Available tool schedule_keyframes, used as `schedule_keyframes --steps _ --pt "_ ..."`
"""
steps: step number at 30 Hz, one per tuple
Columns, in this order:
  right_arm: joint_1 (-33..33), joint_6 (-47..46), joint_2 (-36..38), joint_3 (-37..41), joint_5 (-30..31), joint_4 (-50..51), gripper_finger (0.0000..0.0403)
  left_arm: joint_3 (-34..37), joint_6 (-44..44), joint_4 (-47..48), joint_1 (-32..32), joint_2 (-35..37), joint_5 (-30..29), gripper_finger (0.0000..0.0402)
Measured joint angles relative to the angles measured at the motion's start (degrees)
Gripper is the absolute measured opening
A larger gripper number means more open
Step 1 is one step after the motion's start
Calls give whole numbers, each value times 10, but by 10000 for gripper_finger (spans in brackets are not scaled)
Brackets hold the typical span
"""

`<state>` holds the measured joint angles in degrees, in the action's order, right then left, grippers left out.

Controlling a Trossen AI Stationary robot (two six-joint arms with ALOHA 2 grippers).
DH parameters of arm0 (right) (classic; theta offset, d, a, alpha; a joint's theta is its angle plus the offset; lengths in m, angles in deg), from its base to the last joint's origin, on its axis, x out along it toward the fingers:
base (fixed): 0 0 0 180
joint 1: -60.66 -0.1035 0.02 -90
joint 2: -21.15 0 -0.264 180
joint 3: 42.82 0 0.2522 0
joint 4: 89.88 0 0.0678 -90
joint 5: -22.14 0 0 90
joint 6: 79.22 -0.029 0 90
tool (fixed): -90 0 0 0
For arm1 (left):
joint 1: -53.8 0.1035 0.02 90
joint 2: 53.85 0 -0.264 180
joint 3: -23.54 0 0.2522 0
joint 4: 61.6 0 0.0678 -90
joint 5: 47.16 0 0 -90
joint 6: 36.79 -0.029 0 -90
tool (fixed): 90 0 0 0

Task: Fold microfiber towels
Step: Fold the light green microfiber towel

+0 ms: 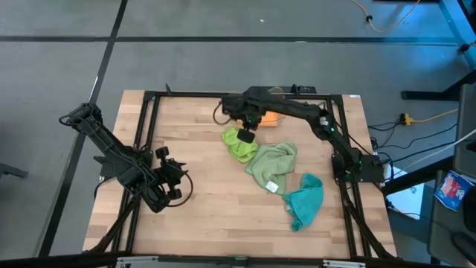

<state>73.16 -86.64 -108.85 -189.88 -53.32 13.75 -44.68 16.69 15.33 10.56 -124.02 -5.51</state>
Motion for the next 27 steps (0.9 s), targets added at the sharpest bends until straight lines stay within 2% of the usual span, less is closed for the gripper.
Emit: schedule_keyframes --steps 3,9,11,15,20,23,25,27 --pt "-48 18 41 4 25 0 45 0 0 -11 0 0 0 105" --pt "-131 91 139 65 -66 0 45 0 1 -38 0 0 0 105" --pt "-152 91 186 114 -64 -10 45 0 2 -48 0 0 0 105" --pt "-170 86 292 287 -32 -158 45 0 4 -71 0 0 -3 105" --pt "-170 97 405 548 -43 -382 45 0 5 -109 0 0 -3 105" --pt "-164 88 443 669 -46 -438 45 0 2 -120 1 0 -6 105" --pt "-160 42 463 725 -47 -459 45 0 3 -120 13 0 -45 105" --pt "-159 -17 477 765 -46 -464 45 0 17 -127 55 0 -73 105"
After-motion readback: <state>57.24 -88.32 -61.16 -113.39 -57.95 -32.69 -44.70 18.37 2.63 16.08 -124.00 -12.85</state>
